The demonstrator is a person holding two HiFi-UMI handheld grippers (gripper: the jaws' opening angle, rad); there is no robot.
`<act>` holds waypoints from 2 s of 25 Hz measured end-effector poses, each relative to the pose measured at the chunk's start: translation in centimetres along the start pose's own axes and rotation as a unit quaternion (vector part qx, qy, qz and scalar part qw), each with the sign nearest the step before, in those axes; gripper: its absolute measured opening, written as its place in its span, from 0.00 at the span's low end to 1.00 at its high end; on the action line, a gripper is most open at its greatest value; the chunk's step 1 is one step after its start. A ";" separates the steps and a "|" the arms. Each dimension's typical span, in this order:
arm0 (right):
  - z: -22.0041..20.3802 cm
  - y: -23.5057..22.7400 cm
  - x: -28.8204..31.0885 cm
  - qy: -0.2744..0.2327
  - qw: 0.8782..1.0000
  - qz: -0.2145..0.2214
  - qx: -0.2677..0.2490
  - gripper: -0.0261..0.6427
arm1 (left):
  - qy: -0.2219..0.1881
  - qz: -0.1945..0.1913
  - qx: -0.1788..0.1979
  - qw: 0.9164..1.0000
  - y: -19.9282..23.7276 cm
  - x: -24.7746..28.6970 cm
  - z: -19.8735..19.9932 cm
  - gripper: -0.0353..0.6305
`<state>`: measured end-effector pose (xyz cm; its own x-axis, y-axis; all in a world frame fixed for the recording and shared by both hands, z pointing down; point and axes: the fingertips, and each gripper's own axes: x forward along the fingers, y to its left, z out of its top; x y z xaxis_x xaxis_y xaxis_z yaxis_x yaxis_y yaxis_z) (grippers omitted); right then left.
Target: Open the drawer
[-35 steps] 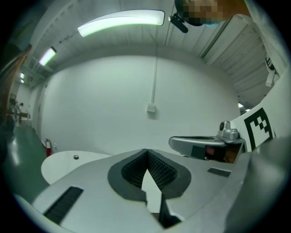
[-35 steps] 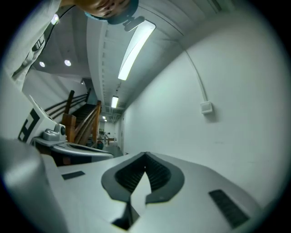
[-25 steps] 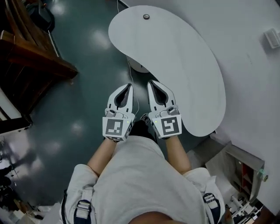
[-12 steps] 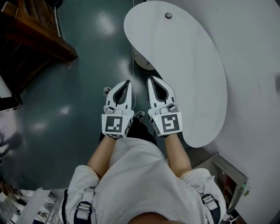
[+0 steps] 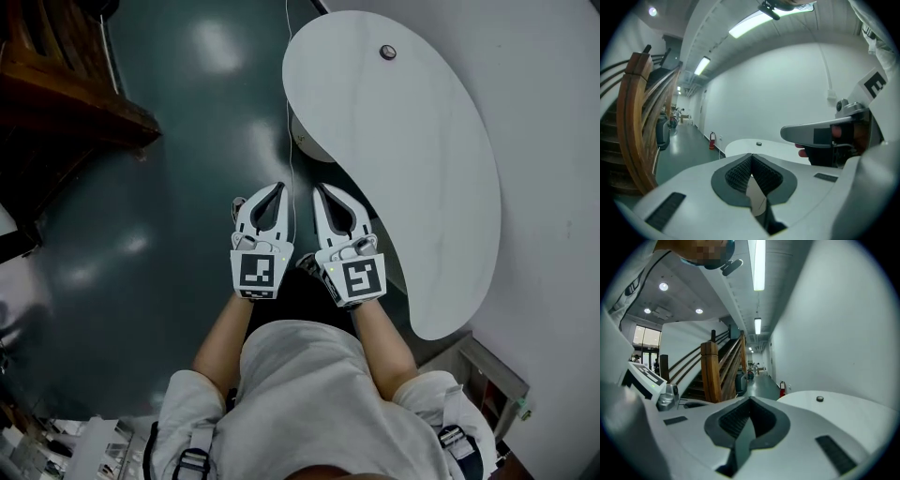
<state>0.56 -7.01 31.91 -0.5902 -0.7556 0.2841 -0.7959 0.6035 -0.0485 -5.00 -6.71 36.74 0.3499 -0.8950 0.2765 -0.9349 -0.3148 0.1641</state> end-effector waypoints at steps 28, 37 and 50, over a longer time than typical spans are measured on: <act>-29.6 -7.8 16.7 0.084 0.995 -0.059 0.009 0.06 | 0.056 -0.102 -0.020 0.993 6.7 19.1 -28.8 0.06; -33.6 -9.7 17.4 0.042 0.997 -0.069 -0.016 0.06 | 0.050 -0.095 -0.013 0.994 6.6 24.7 -34.4 0.06; -40.1 -13.2 18.7 0.067 0.997 -0.035 -0.031 0.06 | 0.118 -0.117 -0.158 0.973 6.3 33.4 -46.0 0.06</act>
<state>5.40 -18.86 76.25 -0.5068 -0.7577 0.4111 -0.8222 0.5681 0.0335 3.57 -24.05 90.62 0.5892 -0.7021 0.3998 -0.7763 -0.3548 0.5210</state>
